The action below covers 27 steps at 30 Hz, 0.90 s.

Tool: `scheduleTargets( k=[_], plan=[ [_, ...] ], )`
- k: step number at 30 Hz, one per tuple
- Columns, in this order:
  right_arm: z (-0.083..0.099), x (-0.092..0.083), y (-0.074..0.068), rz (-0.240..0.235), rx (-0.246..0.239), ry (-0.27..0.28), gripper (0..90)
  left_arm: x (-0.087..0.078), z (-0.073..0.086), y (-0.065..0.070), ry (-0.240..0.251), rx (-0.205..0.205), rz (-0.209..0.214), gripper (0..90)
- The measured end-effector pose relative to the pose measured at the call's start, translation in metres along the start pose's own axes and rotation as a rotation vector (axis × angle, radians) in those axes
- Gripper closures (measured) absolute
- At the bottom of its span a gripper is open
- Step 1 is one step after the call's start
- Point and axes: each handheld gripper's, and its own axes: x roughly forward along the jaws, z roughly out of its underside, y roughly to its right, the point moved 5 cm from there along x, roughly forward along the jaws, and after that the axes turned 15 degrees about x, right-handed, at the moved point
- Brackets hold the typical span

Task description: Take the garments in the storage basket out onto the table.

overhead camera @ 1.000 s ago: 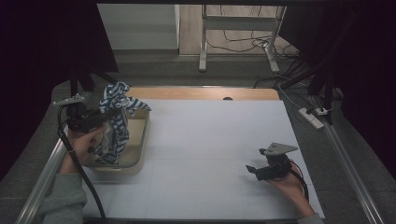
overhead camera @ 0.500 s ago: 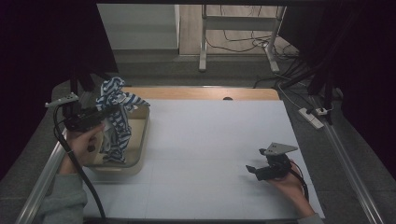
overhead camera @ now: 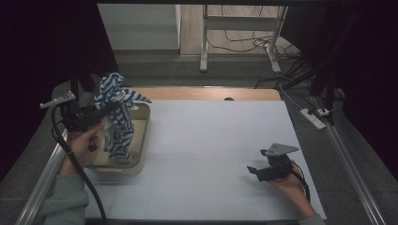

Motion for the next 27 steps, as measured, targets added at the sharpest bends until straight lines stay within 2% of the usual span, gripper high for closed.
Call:
scheduleTargets(
  k=[14,27],
  plan=[
    [0.0,0.0,0.0,0.003,-0.001,-0.006,11.7,-0.002,-0.009,0.008,0.065,-0.004,0.005,60.9],
    [0.001,0.0,0.0,0.006,-0.002,-0.01,11.7,0.0,-0.02,0.022,0.111,0.02,0.017,60.9]
  ],
)
